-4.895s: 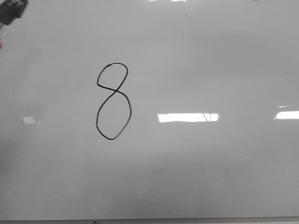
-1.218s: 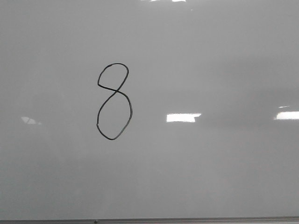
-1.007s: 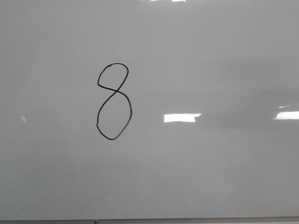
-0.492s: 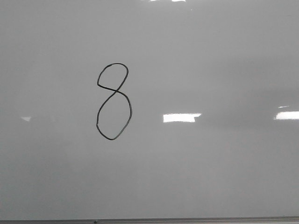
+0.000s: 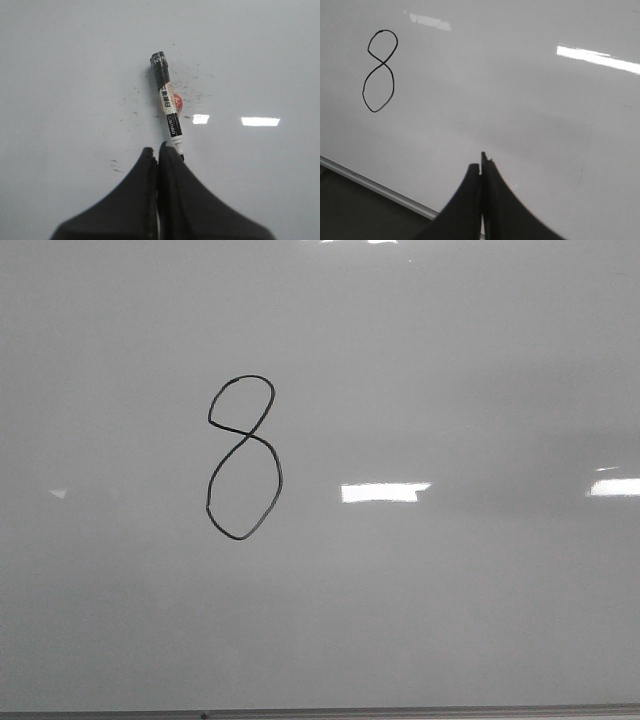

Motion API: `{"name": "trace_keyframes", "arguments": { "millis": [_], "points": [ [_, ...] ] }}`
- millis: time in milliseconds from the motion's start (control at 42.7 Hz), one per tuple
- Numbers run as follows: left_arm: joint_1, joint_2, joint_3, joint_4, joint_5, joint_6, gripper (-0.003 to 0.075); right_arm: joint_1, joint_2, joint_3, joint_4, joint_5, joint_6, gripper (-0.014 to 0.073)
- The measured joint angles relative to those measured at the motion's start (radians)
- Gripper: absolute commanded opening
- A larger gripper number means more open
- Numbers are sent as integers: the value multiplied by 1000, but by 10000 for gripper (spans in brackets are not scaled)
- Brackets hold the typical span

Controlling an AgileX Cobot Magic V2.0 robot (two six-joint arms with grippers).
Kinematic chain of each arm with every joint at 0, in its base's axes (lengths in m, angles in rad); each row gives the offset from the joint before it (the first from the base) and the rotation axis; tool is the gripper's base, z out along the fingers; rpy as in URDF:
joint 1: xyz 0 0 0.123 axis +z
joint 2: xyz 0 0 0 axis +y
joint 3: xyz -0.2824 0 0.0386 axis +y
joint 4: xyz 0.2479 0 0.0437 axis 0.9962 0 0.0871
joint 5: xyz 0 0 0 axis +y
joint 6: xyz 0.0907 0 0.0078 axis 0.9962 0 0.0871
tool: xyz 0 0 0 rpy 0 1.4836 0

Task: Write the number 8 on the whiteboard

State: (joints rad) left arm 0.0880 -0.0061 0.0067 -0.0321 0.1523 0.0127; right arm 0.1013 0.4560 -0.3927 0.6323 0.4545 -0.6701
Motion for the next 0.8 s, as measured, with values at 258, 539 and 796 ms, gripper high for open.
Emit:
{"name": "trace_keyframes", "arguments": {
  "millis": [258,539,796],
  "points": [
    [0,0,0,0,-1,-2,-21,0,0,0,0,0,0,-69],
    [0,0,0,0,-2,-2,-21,8,-37,41,-53,-102,16,-69],
    [0,0,0,0,-2,-2,-21,-55,-229,236,-325,-278,398,-69]
  ]
}}
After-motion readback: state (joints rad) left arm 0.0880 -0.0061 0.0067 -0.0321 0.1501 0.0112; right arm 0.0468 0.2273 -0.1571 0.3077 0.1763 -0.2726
